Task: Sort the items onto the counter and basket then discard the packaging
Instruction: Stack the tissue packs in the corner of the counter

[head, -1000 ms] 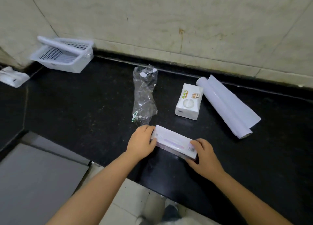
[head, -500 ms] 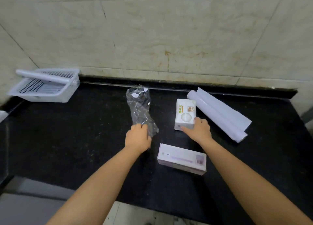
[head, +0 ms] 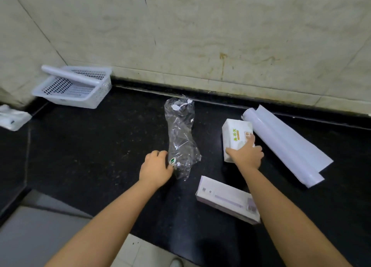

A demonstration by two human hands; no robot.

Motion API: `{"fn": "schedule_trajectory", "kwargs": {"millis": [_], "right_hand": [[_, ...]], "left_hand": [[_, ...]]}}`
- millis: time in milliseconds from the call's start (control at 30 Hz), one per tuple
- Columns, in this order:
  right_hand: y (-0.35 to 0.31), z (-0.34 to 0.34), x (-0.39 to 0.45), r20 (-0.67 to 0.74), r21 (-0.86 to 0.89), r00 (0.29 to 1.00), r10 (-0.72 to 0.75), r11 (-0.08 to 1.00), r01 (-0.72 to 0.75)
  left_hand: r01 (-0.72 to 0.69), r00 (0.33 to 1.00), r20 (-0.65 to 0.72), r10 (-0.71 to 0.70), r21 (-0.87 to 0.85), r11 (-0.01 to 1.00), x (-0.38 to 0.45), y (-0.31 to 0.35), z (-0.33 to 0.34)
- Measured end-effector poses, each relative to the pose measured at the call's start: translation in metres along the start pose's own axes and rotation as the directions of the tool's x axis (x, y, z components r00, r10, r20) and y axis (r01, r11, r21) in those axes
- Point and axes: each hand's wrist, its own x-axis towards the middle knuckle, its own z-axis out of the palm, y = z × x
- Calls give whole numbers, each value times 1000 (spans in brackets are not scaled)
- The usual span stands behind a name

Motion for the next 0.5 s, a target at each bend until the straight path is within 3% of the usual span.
{"fn": "schedule_trajectory", "kwargs": {"millis": [133, 233, 367, 500], "right_hand": [[7, -18, 1, 80, 304, 997, -20, 953, -5], [-18, -20, -16, 88, 368, 974, -207, 916, 161], [-67, 0, -62, 136, 249, 843, -520, 842, 479], [-110, 46, -121, 263, 237, 680, -684, 729, 642]], "left_hand": [[41, 999, -12, -41, -19, 999, -3, -11, 6], [68, 997, -25, -67, 16, 998, -9, -23, 4], [137, 989, -64, -132, 77, 988, -24, -58, -14], [279, 960, -77, -271, 121, 953, -46, -121, -39]]}}
